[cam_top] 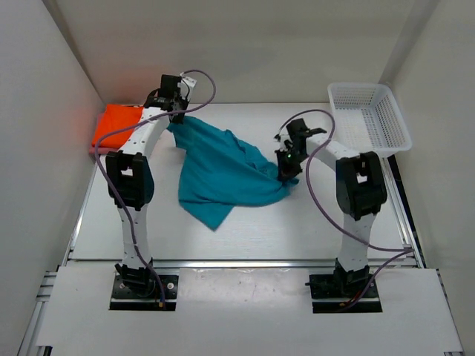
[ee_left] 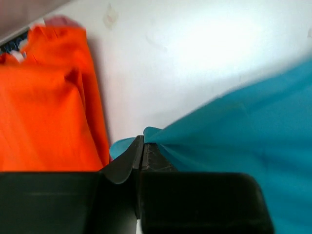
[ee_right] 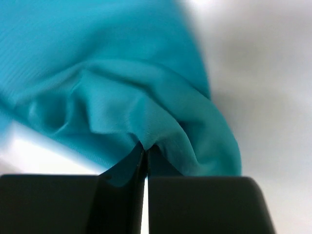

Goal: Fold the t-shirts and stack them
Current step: Flatten out the tshirt

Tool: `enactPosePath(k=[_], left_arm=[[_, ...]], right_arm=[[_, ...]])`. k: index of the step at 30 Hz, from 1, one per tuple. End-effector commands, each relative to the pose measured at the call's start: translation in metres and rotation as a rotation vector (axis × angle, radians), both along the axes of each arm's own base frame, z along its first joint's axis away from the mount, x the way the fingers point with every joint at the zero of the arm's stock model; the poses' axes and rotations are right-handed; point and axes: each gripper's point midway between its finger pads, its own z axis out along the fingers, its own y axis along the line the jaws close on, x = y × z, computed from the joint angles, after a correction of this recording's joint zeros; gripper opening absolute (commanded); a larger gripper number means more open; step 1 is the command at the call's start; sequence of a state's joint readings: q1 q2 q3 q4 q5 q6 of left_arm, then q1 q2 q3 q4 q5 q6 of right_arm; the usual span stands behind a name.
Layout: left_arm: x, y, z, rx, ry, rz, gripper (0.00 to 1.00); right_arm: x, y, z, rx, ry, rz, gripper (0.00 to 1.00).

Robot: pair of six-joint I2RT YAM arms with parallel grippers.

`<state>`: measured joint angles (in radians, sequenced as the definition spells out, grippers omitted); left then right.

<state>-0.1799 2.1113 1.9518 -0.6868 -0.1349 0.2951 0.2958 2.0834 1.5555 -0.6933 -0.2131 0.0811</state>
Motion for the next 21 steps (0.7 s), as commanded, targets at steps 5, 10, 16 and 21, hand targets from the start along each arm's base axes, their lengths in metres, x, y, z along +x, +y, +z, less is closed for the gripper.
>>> enactPosePath(k=[5,10,16,21], left_arm=[[0.026,-0.037,0.019,-0.002,-0.069,-0.07,0.59],[-0.025,-0.031,0.018,-0.008,0.005,-0.142,0.77],[-0.133,-0.015,-0.019,0.043,0.174,-0.231,0.74],[-0.226,-0.017,-0.074,0.036,0.421,-0.317,0.71]], right_arm=[[-0.11,0.104,0.107,0.446,0.0,0.363,0.09],[-0.069,0.065,0.1,0.385,0.026,0.158,0.41],[-0.057,0.036,0.093,0.278,-0.018,0.085,0.58],[-0.078,0.053,0.075,0.166,-0.024,0.215,0.69]])
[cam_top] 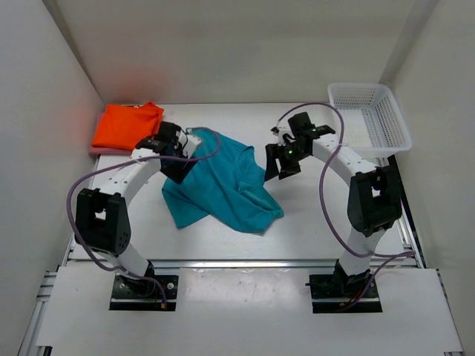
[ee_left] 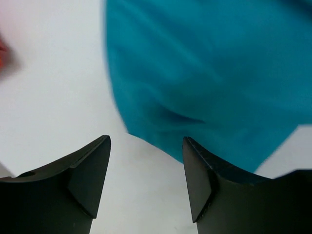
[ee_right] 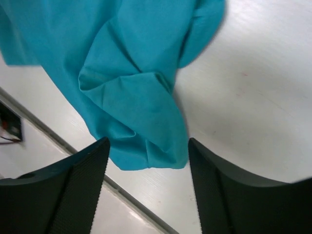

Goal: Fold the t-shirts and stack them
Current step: Flatten out the tshirt

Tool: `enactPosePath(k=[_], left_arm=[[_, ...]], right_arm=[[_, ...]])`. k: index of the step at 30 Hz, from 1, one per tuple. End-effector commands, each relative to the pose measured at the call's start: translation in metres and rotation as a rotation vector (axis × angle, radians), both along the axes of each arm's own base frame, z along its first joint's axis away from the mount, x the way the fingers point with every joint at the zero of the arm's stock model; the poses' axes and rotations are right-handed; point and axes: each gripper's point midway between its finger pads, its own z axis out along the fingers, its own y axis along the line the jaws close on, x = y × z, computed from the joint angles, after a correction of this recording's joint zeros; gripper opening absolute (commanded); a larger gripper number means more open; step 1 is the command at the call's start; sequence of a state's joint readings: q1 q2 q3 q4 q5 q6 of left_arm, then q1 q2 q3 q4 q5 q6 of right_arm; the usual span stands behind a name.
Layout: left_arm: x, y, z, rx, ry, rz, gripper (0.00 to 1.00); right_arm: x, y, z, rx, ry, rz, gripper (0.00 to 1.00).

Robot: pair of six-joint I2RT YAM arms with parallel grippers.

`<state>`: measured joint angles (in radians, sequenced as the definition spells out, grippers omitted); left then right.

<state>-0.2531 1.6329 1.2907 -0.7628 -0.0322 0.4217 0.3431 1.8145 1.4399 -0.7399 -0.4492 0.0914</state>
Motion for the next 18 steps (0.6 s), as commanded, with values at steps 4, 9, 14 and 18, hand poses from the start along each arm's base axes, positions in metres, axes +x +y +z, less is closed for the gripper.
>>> enactPosePath(k=[4,9,14,18], left_arm=[[-0.093,-0.006,-0.074,0.026,0.278,-0.07,0.69],[-0.103,-0.016,-0.088,0.033,0.268,-0.083,0.7],[-0.104,-0.016,-0.101,0.078,0.243,-0.093,0.69],[-0.106,-0.013,-0.108,0.093,0.256,-0.078,0.55]], right_arm=[[-0.023,0.024,-0.032,-0.184,-0.037,0.166,0.75],[0.013,0.014,-0.067,-0.319,-0.051,0.121,0.75],[0.026,0.013,-0.081,-0.317,-0.027,0.095,0.73],[-0.002,0.037,-0.087,-0.173,0.022,0.214,0.48]])
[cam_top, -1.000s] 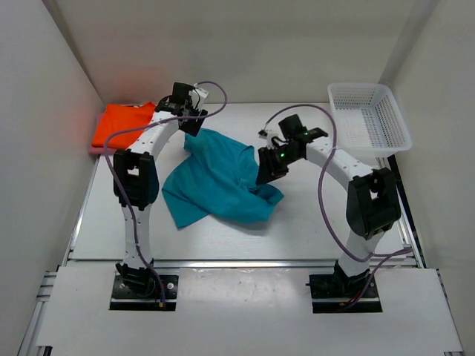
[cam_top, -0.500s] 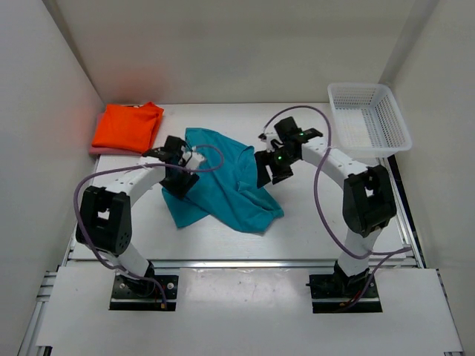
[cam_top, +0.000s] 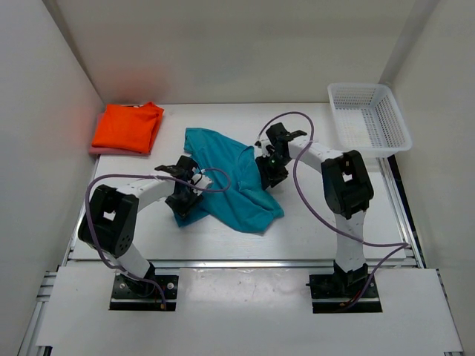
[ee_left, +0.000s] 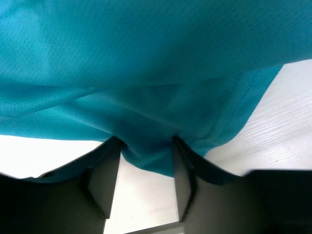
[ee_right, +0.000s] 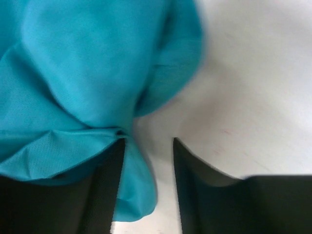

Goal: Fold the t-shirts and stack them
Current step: Flatten out the tshirt

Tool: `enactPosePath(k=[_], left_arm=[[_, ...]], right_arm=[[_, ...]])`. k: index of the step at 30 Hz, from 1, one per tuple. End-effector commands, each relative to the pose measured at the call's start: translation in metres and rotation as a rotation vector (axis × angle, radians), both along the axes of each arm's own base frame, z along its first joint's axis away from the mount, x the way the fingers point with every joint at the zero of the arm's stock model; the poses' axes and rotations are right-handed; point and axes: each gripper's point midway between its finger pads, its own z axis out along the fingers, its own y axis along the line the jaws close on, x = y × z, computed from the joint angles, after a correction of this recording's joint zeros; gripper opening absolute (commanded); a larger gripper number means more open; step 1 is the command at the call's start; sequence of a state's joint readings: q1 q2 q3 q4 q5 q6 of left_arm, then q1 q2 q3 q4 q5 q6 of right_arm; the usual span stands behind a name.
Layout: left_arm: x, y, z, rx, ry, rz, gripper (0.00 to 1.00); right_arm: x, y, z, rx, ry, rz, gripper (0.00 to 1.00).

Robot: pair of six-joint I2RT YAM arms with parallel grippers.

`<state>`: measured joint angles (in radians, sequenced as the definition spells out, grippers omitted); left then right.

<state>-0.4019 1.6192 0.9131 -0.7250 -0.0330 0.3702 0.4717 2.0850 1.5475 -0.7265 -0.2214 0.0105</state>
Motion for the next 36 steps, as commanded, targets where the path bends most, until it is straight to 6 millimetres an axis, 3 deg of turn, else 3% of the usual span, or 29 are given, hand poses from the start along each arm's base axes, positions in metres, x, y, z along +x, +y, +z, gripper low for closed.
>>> enactPosePath(k=[1,3,5,8,9,15,20,21,22,23,25,27,29,31,32,33,35,36], left_arm=[[0.011,0.0,-0.006,0.006,-0.048,0.021,0.48],[0.018,0.005,-0.005,0.023,-0.063,0.038,0.27],[0.021,0.007,-0.006,0.039,-0.07,0.043,0.16],[0.027,0.01,-0.002,0.042,-0.085,0.052,0.15],[0.028,0.008,-0.001,0.041,-0.09,0.046,0.15],[0.029,0.011,0.002,0.047,-0.095,0.037,0.15],[0.031,0.014,0.003,0.056,-0.104,0.053,0.14],[0.032,0.014,0.003,0.052,-0.107,0.054,0.14],[0.032,0.014,0.004,0.057,-0.108,0.051,0.13],[0.035,0.014,0.005,0.045,-0.116,0.065,0.13],[0.039,0.014,0.007,0.031,-0.125,0.08,0.06],[0.047,0.018,0.012,0.011,-0.127,0.122,0.0],[0.073,0.028,0.029,-0.047,-0.171,0.238,0.0],[0.094,0.063,0.044,-0.086,-0.184,0.393,0.0],[0.114,0.069,0.061,-0.126,-0.233,0.431,0.0],[0.119,0.086,0.066,-0.132,-0.239,0.48,0.0],[0.14,0.104,0.091,-0.152,-0.305,0.498,0.0],[0.141,0.106,0.095,-0.137,-0.312,0.483,0.0]], right_arm=[[-0.018,0.021,0.003,0.114,0.028,0.113,0.43],[-0.031,0.031,0.012,0.221,0.09,0.132,0.28],[-0.036,0.035,0.019,0.286,0.118,0.139,0.3],[-0.031,0.029,0.021,0.275,0.091,0.121,0.58],[-0.028,0.027,0.02,0.261,0.072,0.117,0.63],[-0.027,0.04,0.016,0.288,0.063,0.139,0.65],[-0.032,0.058,0.004,0.277,0.089,0.193,0.56],[-0.034,0.06,0.001,0.278,0.103,0.195,0.5],[-0.037,0.063,0.002,0.306,0.12,0.201,0.4],[-0.033,0.063,0.005,0.322,0.123,0.186,0.22],[-0.028,0.058,0.009,0.342,0.124,0.163,0.0],[-0.02,0.052,0.027,0.362,0.095,0.135,0.0],[-0.017,0.04,0.044,0.374,0.078,0.1,0.0],[-0.013,0.02,0.071,0.392,0.022,0.066,0.0],[-0.015,0.013,0.079,0.392,0.014,0.047,0.0],[-0.017,0.001,0.091,0.396,-0.02,0.031,0.0],[-0.023,-0.018,0.103,0.407,-0.043,-0.008,0.0],[-0.027,-0.028,0.112,0.42,-0.067,-0.03,0.0]])
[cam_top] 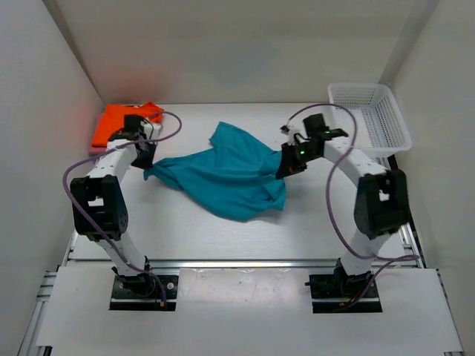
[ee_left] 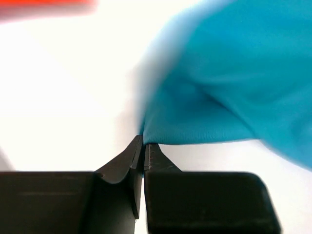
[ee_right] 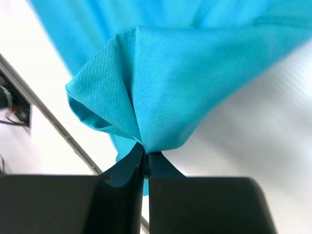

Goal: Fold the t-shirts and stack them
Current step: Flatten out the tshirt

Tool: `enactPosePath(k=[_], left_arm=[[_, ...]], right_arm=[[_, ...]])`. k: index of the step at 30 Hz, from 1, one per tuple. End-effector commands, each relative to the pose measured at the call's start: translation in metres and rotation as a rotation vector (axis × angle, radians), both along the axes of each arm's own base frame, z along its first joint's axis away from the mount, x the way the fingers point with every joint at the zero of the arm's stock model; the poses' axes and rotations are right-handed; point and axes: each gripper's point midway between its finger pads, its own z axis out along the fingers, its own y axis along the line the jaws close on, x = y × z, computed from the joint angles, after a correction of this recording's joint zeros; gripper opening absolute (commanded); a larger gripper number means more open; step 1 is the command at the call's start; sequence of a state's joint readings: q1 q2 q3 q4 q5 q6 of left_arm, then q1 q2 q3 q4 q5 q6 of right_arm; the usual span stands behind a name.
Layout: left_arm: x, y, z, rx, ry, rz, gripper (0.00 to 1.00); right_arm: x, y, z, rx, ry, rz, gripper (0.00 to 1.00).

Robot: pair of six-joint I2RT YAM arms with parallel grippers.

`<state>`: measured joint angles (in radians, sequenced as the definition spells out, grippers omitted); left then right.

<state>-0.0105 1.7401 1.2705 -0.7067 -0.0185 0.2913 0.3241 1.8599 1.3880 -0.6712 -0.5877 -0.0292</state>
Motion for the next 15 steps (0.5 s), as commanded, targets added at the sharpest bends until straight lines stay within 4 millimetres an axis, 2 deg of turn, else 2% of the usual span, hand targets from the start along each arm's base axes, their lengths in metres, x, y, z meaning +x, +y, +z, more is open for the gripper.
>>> enactPosePath(k=[1,3,5,6,10,11,13,15], left_arm=[[0.015,0.008,0.041,-0.016,-0.086,-0.011,0.0],[0.021,-0.002,0.061,-0.046,-0.127,-0.067,0.0],[0.018,-0.007,0.079,-0.094,-0.154,-0.091,0.0],[0.018,-0.014,0.095,-0.109,-0.189,-0.123,0.0],[0.012,-0.017,0.145,-0.106,-0.256,-0.188,0.0],[0.015,-0.02,0.166,-0.119,-0.303,-0.213,0.0],[0.021,-0.027,0.198,-0.14,-0.382,-0.245,0.0],[0.028,-0.035,0.21,-0.16,-0.424,-0.25,0.0]], right_arm=[[-0.016,-0.027,0.048,0.061,-0.067,-0.062,0.0],[-0.02,-0.033,0.062,0.084,-0.094,-0.077,0.0],[-0.024,-0.033,0.079,0.102,-0.133,-0.072,0.0],[-0.026,-0.03,0.09,0.11,-0.157,-0.07,0.0],[-0.027,-0.021,0.147,0.189,-0.28,-0.066,0.0],[-0.03,-0.017,0.159,0.211,-0.31,-0.053,0.0],[-0.031,-0.015,0.168,0.241,-0.336,-0.053,0.0],[-0.032,-0.017,0.168,0.258,-0.332,-0.061,0.0]])
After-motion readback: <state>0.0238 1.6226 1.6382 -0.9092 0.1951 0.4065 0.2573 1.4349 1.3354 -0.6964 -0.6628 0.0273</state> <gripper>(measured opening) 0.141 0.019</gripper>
